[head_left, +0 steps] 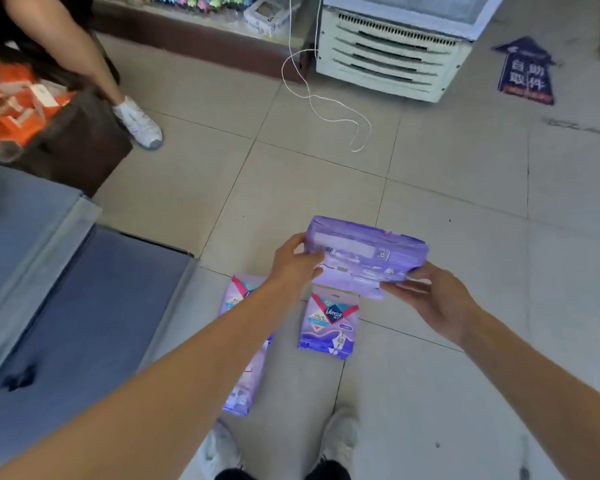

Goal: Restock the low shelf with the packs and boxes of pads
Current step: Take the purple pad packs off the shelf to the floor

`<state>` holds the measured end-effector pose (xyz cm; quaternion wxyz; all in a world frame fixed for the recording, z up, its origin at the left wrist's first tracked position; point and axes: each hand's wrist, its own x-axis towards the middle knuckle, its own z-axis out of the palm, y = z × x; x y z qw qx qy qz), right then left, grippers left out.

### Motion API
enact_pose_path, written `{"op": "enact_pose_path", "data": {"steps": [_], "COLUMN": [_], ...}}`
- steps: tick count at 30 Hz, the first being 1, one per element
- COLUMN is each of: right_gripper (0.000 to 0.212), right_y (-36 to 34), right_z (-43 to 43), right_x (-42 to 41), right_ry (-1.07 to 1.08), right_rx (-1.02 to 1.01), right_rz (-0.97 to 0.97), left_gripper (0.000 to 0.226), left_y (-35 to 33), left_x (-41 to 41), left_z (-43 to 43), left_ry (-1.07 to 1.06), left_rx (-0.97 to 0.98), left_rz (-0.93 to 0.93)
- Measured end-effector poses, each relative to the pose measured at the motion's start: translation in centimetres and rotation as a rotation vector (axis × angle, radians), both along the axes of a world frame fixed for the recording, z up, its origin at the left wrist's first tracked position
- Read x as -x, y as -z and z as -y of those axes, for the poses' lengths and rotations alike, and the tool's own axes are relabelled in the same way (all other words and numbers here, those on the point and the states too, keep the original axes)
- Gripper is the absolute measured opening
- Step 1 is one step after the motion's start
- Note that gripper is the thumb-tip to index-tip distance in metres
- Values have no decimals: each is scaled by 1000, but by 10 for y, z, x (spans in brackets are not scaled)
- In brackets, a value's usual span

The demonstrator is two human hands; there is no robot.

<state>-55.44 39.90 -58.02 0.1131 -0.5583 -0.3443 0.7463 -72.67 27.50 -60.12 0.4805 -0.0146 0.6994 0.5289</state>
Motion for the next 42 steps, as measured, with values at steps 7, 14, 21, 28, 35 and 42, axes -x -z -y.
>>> {"op": "enact_pose_path", "data": {"steps": [7,14,21,28,35,42], "right_gripper": [16,56,57,58,72,74], "right_y": [23,116,249,333,383,406], "right_z": [-27,-30,-10,6,8,12], "right_x": [-26,-32,-39,-34,-20,-11], "right_ry": [18,-167,-166,-158,-163,-187], "right_rx": [-80,-93,39,84,107,144], "right_rz": [52,237,280,267,291,324], "left_gripper": [18,46,39,40,36,44], "left_y": [23,94,222,320,363,374], "left_x": [-18,-37,-64,-82,-73,-66], "left_z": [-25,-31,-25,-17,-27,-25], "left_ry": [-80,96,283,341,389,425], "left_rx": [53,171,307,423,449,508], "left_rz": [162,-103,-194,-198,-234,-219]}}
